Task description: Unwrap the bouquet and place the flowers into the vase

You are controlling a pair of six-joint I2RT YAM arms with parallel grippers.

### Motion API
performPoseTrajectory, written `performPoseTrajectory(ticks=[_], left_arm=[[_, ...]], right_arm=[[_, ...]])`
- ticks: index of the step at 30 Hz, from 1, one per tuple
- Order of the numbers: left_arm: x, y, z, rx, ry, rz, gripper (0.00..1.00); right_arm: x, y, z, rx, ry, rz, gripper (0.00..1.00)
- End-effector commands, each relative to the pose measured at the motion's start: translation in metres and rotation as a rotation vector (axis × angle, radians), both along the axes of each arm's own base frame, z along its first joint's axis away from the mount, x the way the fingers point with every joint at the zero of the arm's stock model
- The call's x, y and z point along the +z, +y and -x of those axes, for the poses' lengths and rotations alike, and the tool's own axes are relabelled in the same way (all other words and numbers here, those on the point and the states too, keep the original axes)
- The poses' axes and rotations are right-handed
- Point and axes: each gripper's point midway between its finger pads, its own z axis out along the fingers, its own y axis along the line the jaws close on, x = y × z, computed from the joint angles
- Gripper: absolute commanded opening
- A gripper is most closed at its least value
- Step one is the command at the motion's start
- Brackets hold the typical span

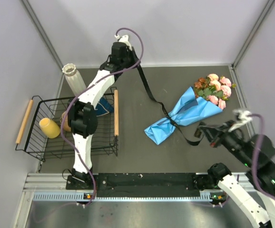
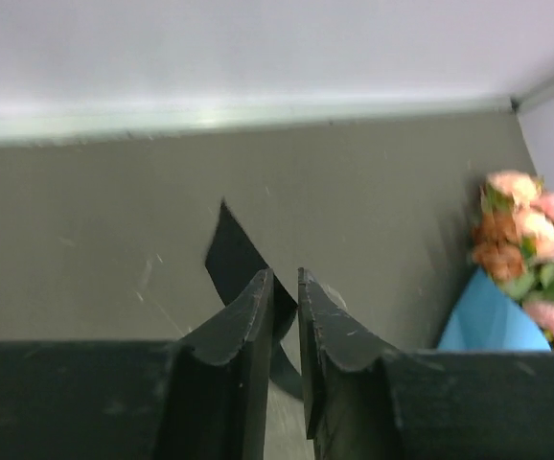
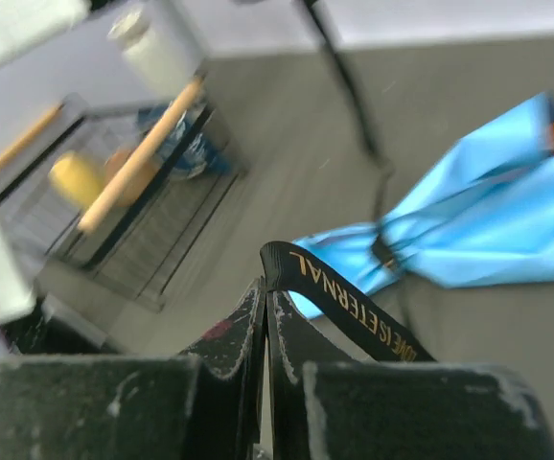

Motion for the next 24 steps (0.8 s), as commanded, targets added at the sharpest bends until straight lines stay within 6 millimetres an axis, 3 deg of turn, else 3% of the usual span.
performPoseTrajectory(ticks=[1,4,5,7,8,10,11,13,14,15,17,18,20,21,23,24], left_arm=[[0.015,-0.015,0.045,-0.115,0.038,-0.023,0.24],[0.02,-0.013,0.057,-0.133,0.057,-0.052,0.36],[0.015,-0.012,0.063,-0.141,0.087,-0.067,0.49],[0.02,-0.01,0.072,-0.153,0.093,-0.081,0.63],[0.028,-0.009,0.081,-0.163,0.085,-0.088,0.79],[0.025,-0.011,0.093,-0.194,0.098,-0.094,0.84],[0.036,-0.019,0.108,-0.256,0.089,-0.065,0.85],[0.031,-0.028,0.126,-0.331,0.125,-0.023,0.82],[0.04,-0.033,0.139,-0.37,0.11,-0.005,0.79],[0.025,-0.038,0.151,-0.409,0.142,0.002,0.72],[0.028,-0.045,0.176,-0.446,0.137,0.002,0.65],[0.006,-0.047,0.189,-0.466,0.175,-0.004,0.62],[0.005,-0.053,0.216,-0.51,0.171,-0.008,0.61],[-0.014,-0.052,0.228,-0.517,0.212,-0.022,0.61],[-0.009,-0.054,0.248,-0.536,0.193,-0.006,0.61],[-0.017,-0.054,0.258,-0.553,0.213,-0.004,0.62]], right_arm=[[-0.039,0.078,0.018,0.455,0.17,-0.011,0.0],[-0.058,0.093,0.018,0.543,0.255,-0.017,0.0],[-0.061,0.095,0.017,0.542,0.275,-0.025,0.0],[-0.075,0.097,0.015,0.542,0.323,-0.029,0.0],[-0.086,0.099,0.017,0.551,0.373,-0.039,0.0],[-0.102,0.107,0.026,0.618,0.47,-0.055,0.0],[-0.12,0.109,0.03,0.629,0.552,-0.072,0.0],[-0.141,0.111,0.035,0.632,0.647,-0.091,0.0],[-0.162,0.111,0.037,0.614,0.729,-0.103,0.0],[-0.171,0.111,0.039,0.613,0.759,-0.109,0.0],[-0.191,0.111,0.04,0.583,0.829,-0.128,0.01],[-0.195,0.111,0.039,0.571,0.834,-0.136,0.01],[-0.202,0.113,0.036,0.553,0.848,-0.159,0.08],[-0.203,0.111,0.029,0.517,0.834,-0.15,0.13],[-0.193,0.107,0.015,0.474,0.76,-0.101,0.28],[-0.195,0.103,0.0,0.405,0.749,-0.069,0.33]])
